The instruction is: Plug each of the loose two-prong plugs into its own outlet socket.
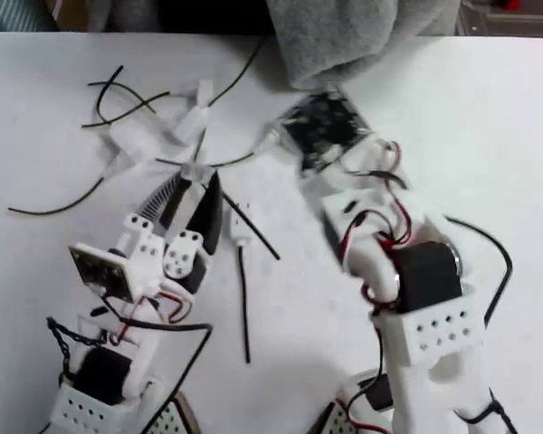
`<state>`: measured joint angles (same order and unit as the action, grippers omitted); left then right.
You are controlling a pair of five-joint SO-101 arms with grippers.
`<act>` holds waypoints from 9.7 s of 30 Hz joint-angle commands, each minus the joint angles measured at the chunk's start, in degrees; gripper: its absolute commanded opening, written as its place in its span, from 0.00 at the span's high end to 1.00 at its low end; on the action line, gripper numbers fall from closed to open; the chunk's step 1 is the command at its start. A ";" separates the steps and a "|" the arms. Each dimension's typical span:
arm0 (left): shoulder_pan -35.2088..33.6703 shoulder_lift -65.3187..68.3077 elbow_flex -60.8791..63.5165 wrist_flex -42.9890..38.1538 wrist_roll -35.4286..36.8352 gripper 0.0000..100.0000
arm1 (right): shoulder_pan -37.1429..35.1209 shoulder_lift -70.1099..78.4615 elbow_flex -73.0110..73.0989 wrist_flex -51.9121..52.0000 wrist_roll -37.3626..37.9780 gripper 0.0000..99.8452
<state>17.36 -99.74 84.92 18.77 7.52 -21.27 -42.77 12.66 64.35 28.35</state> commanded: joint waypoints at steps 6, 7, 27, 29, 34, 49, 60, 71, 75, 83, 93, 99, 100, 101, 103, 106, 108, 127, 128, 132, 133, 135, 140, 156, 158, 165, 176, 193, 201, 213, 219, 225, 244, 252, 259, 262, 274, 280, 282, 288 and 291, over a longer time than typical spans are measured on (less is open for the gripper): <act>0.84 -3.56 -0.35 1.49 0.18 0.98 | -24.04 11.56 -31.74 16.75 -0.18 0.98; 0.84 -3.74 -0.35 1.41 0.18 0.98 | -26.86 12.26 -33.93 18.33 -0.44 0.98; 0.40 -3.82 -0.44 1.41 0.18 0.98 | -20.09 13.32 -6.15 -4.88 10.02 0.98; 0.40 -3.82 -0.44 1.41 0.18 0.98 | -16.48 13.32 -5.98 -6.11 10.64 0.98; 0.40 -3.82 -0.44 1.41 0.18 0.98 | -10.86 13.41 -5.89 -7.43 15.30 0.98; 0.40 -3.82 -0.35 1.41 0.18 0.98 | -12.35 12.70 -19.34 0.22 17.76 0.98; 0.31 -3.82 0.44 1.41 0.18 0.98 | -24.66 17.89 -17.41 0.04 12.92 0.98; 0.31 -3.82 0.18 1.41 0.18 0.98 | -10.51 26.42 -9.14 -13.58 13.45 0.98; 0.31 -3.82 0.18 1.23 0.18 0.98 | -8.04 26.42 -9.23 -13.49 15.65 0.98; 0.31 -3.82 0.18 1.23 0.18 0.98 | -6.90 24.92 -9.23 -13.49 16.62 0.98; 0.31 -3.82 0.44 1.41 0.09 0.98 | -6.73 10.77 -13.01 -6.11 16.18 0.98; -2.68 -3.56 0.44 1.49 0.09 0.98 | -0.22 4.09 -16.44 10.42 6.95 0.98; -3.91 -3.47 0.44 1.49 0.09 0.98 | 2.51 3.91 -15.56 12.53 5.10 0.98; -4.88 -3.47 0.44 1.49 0.18 0.98 | 5.58 3.74 -13.80 14.20 3.34 0.98; -5.49 -3.38 0.44 1.49 0.18 0.98 | 11.12 3.56 -8.53 15.52 0.18 0.98; -5.49 -1.98 -0.44 1.41 0.18 0.98 | 17.80 3.38 2.99 14.02 -1.67 0.98; -5.49 2.51 -3.43 1.49 0.18 0.98 | 20.62 3.38 11.34 11.21 -1.49 0.98; -3.91 85.49 -78.86 49.58 0.26 0.98 | 22.99 3.82 58.37 -30.73 -10.99 0.98; -3.91 89.01 -82.81 52.66 0.44 0.98 | 22.99 3.74 58.55 -30.99 -10.99 0.98; -3.91 103.08 -98.46 63.03 0.62 0.98 | 22.99 3.82 58.64 -30.99 -11.25 0.98; -3.91 106.51 -102.33 65.41 0.70 0.98 | 22.99 3.82 58.64 -30.99 -11.25 0.98; -3.91 113.19 -109.80 69.98 2.81 0.98 | 22.99 3.82 58.64 -31.08 -11.25 0.98; -3.30 128.04 -128.62 81.14 4.84 0.98 | 22.99 3.91 58.73 -31.34 -11.34 0.98; 1.45 140.44 -134.68 83.52 5.01 0.97 | 21.49 3.91 58.90 -31.43 -11.08 0.98; 2.24 140.26 -134.68 83.60 5.01 0.97 | 21.49 3.91 58.90 -31.43 -11.08 0.98; 0.57 140.26 -129.93 83.60 9.49 0.97 | 21.49 3.91 58.90 -31.43 -11.08 0.98; -1.71 139.12 -128.53 83.52 10.73 0.97 | 21.49 3.91 58.90 -31.43 -11.08 0.98; -1.27 139.74 -128.44 82.73 10.37 0.97 | 21.49 3.91 58.90 -31.43 -10.99 0.98; 0.75 139.74 -128.44 82.73 10.29 0.97 | 21.49 3.91 58.90 -31.43 -10.99 0.98; -0.31 139.91 -127.65 82.11 10.29 0.97 | 21.49 3.91 58.90 -31.43 -10.99 0.98; -0.31 139.82 -120.00 76.92 10.29 0.97 | 21.49 3.91 58.90 -31.34 -10.99 0.98; -2.15 139.56 -119.30 76.31 9.76 0.97 | 21.49 3.91 58.99 -31.34 -10.99 0.98; -12.09 137.63 -110.86 82.73 1.76 0.97 | 21.67 3.91 58.99 -31.25 -10.99 0.98; -28.62 136.84 -103.82 74.46 -8.53 0.97 | 21.41 3.91 58.99 -31.34 -10.99 0.98; -29.58 134.11 -105.32 75.78 -13.89 0.89 | 21.41 3.91 58.99 -31.34 -10.99 0.98; -29.58 133.05 -105.41 75.16 -13.89 0.86 | 21.41 3.91 58.99 -31.34 -10.99 0.98; -29.85 132.97 -97.32 62.51 -19.78 0.86 | 21.41 3.91 58.99 -31.34 -10.99 0.98; -29.85 132.62 -95.74 60.40 -19.87 0.86 | 21.41 3.91 58.99 -31.34 -10.99 0.98; -29.85 132.44 -96.44 60.31 -19.87 0.86 | 21.41 3.91 58.99 -31.34 -10.99 0.98; -30.20 133.05 -97.49 60.31 -19.87 0.86 | 21.41 3.91 58.99 -31.34 -10.99 0.98; -30.11 133.05 -96.18 58.99 -19.87 0.93 | 21.41 3.91 58.99 -31.34 -10.99 0.98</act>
<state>-11.91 35.21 -10.90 81.36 -12.09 0.35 -38.29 71.91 33.93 17.63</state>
